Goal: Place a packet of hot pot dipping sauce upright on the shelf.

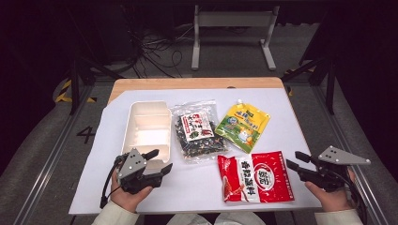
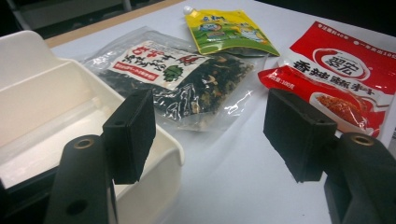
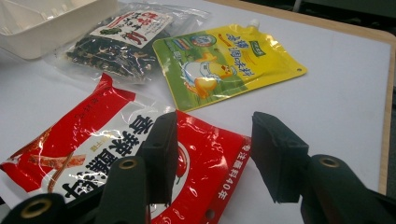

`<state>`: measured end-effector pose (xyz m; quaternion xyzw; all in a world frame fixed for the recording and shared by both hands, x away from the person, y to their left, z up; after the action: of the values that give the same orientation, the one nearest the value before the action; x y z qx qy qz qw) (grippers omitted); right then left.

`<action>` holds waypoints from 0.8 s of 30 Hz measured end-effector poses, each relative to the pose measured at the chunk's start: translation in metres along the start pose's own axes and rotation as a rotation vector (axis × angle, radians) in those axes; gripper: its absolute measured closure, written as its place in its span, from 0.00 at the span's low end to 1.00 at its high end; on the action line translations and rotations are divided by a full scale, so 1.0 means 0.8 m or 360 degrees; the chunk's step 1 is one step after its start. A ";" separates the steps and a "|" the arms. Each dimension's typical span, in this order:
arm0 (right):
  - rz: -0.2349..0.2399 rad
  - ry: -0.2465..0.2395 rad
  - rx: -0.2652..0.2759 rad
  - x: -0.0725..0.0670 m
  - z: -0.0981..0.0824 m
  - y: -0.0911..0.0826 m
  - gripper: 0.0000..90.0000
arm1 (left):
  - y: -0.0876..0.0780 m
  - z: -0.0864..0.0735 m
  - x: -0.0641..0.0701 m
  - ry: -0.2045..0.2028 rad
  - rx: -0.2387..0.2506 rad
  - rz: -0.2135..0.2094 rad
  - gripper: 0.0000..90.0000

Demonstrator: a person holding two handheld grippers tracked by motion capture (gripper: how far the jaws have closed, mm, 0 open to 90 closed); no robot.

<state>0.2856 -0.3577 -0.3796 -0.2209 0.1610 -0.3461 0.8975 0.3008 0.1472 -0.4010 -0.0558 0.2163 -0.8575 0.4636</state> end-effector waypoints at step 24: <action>0.0020 0.0283 -0.0135 -0.014 -0.043 -0.021 0.46 | 0.056 0.029 0.032 0.0158 -0.0141 -0.0227 0.37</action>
<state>0.2533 -0.3711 -0.3985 -0.2260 0.2559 -0.3515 0.8717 0.3279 0.0970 -0.4016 -0.0490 0.2721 -0.8796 0.3872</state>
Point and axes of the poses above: each handheld gripper's, and its own axes: y roughly forward along the jaws, z roughly out of its top, x roughly to its right, the point moved 1 cm from there along y, roughly forward along the jaws, and after that the axes turned 15 degrees about z, right-handed, at the moved point
